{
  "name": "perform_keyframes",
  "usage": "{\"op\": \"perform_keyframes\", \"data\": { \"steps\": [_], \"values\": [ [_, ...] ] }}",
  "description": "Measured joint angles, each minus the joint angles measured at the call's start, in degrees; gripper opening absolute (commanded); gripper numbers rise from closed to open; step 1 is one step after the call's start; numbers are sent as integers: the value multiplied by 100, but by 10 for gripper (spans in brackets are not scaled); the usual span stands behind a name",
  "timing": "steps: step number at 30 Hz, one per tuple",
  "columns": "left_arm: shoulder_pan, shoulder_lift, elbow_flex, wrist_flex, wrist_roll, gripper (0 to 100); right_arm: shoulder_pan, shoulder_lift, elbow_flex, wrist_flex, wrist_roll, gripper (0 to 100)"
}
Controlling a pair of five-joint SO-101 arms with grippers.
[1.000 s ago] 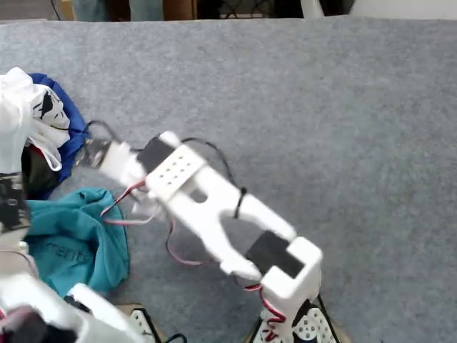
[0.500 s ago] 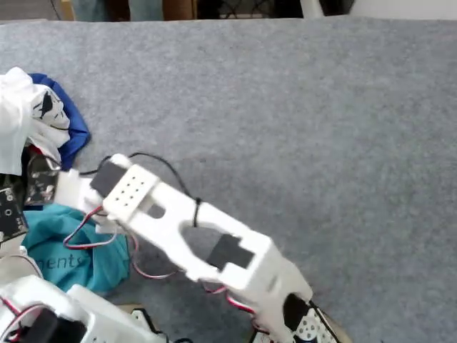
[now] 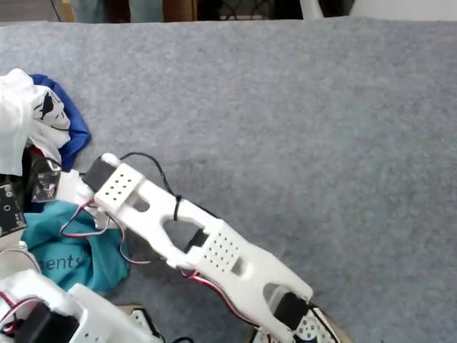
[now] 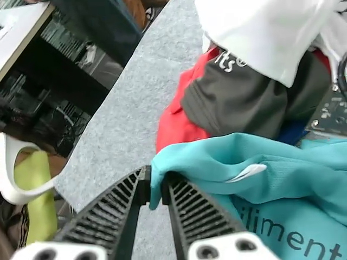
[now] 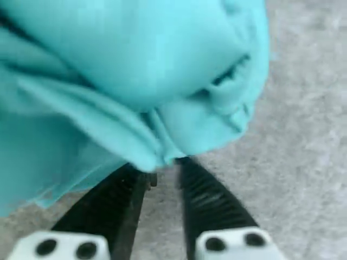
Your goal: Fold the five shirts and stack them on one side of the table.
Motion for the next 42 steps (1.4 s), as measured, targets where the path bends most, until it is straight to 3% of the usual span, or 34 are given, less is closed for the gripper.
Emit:
{"op": "perform_keyframes", "data": {
  "steps": [5,11,26,31,37,42],
  "values": [
    [264,0,0,0,132,29,264,343,-782,642,-149,13],
    [492,0,246,-18,264,29,1081,387,-1547,1178,-167,13],
    [1354,26,897,-607,888,29,2567,-316,-844,1231,-229,15],
    [1380,26,897,-624,932,29,1916,-343,-800,1152,273,36],
    [1029,26,862,-624,932,29,835,-343,-747,413,334,229],
    [853,26,774,-624,932,29,141,79,-747,158,747,297]
  ]
}}
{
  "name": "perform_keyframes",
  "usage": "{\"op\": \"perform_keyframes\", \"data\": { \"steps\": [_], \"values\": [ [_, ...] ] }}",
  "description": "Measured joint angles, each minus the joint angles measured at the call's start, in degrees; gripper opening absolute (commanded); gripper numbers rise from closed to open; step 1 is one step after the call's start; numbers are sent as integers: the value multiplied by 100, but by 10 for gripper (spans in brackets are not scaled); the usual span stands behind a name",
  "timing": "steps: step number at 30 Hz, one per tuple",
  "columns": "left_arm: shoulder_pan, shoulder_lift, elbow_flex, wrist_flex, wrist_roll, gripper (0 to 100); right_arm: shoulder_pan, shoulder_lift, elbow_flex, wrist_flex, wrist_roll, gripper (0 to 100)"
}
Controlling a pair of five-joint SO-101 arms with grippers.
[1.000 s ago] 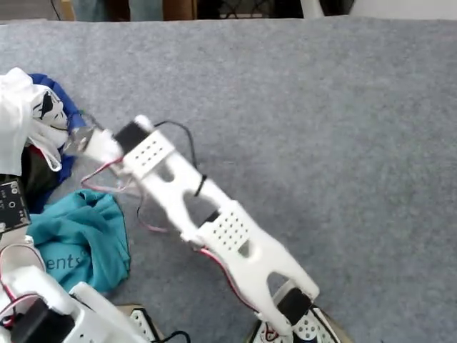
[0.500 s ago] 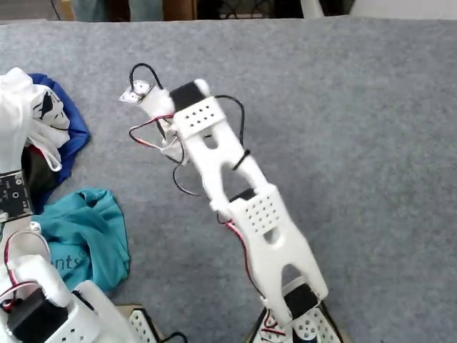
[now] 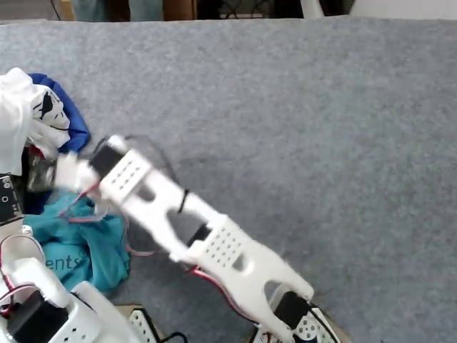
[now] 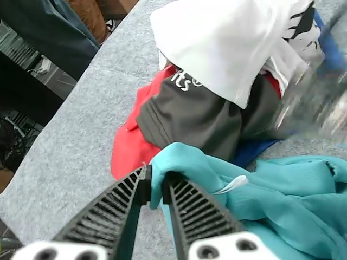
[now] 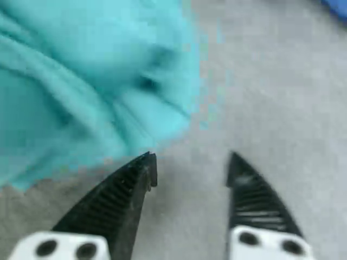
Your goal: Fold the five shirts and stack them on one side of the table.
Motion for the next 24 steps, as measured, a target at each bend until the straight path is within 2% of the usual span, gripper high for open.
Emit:
{"op": "perform_keyframes", "data": {
  "steps": [7,13,19,24],
  "values": [
    [-158,0,0,0,0,29,-202,615,-440,-44,360,278],
    [-158,0,0,0,0,30,-220,923,-1002,-35,404,18],
    [-158,0,0,0,0,30,-202,932,-1116,44,264,14],
    [-158,0,0,0,0,30,211,941,-1240,413,132,14]
  ]
}}
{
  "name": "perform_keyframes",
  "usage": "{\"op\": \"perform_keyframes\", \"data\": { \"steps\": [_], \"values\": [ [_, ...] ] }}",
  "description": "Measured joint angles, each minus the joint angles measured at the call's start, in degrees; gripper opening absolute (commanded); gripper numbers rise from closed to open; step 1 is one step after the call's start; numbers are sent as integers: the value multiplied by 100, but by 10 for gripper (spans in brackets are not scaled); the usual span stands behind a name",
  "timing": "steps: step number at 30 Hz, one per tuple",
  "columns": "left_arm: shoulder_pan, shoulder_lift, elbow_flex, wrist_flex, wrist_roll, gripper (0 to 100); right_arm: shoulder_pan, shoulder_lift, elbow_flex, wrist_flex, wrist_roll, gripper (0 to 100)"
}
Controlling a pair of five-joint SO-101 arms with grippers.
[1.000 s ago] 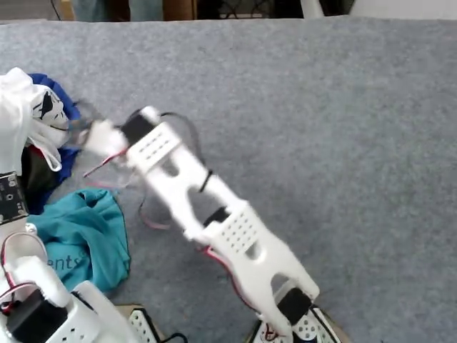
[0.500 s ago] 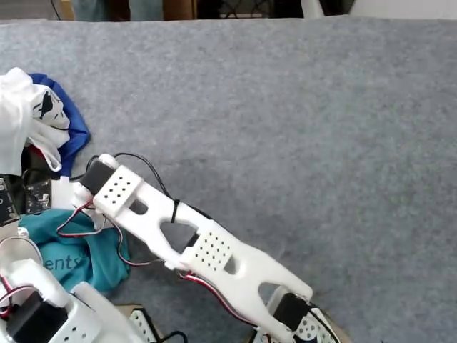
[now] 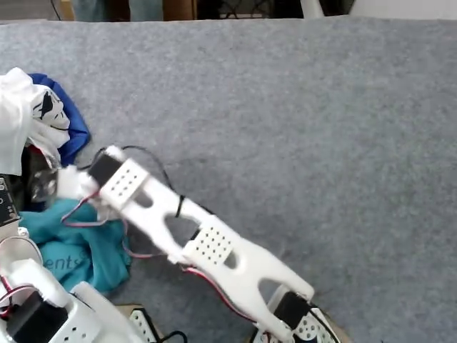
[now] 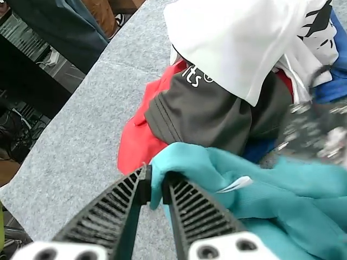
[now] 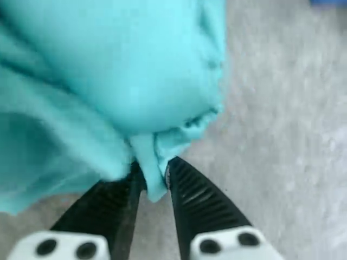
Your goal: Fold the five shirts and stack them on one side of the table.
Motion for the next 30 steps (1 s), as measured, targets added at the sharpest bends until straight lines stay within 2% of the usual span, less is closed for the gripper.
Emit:
{"op": "perform_keyframes", "data": {
  "steps": [8,11,14,19,23,30],
  "values": [
    [176,0,229,0,0,30,1020,18,-888,651,-114,14],
    [193,0,255,0,0,30,1451,18,-914,668,-237,14],
    [527,0,378,0,0,30,2022,-26,-651,668,-343,14],
    [1626,9,835,-18,9,30,3103,-765,774,668,-264,14],
    [2479,9,888,-88,510,30,4062,-1714,2479,668,141,14],
    [3314,26,905,-607,1275,29,5916,-3182,4589,668,993,14]
  ]
}}
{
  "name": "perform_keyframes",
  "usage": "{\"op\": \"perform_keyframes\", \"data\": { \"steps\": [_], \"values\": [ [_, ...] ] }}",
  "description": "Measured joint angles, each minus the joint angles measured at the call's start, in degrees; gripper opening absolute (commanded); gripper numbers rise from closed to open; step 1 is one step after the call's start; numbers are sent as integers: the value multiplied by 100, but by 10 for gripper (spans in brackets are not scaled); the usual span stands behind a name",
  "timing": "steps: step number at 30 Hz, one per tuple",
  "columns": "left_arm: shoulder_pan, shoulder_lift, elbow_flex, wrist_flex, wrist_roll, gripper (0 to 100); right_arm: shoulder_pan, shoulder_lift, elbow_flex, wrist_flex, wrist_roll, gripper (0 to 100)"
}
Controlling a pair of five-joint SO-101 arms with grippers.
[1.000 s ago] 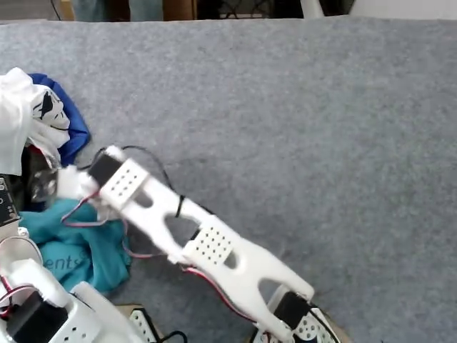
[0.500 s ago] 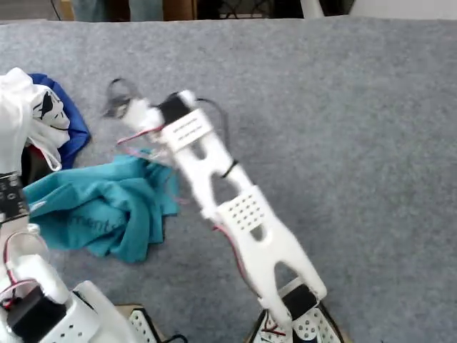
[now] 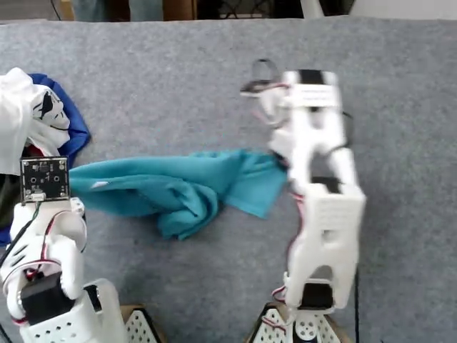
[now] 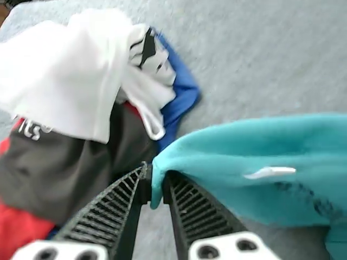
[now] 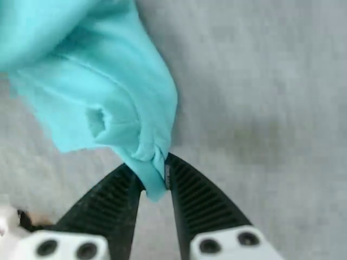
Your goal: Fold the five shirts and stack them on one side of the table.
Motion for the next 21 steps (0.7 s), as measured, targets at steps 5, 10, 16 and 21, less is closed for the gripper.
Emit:
{"op": "perform_keyframes", "data": {
  "steps": [5,10,16,21],
  "values": [
    [211,0,0,-255,360,29,1222,-431,431,0,422,14],
    [237,9,378,-721,466,29,1837,-457,747,-176,580,27],
    [97,44,949,-1723,466,29,1846,-475,756,-325,105,234],
    [-290,44,1389,-2778,466,29,1802,-782,756,-299,-62,304]
  ]
}}
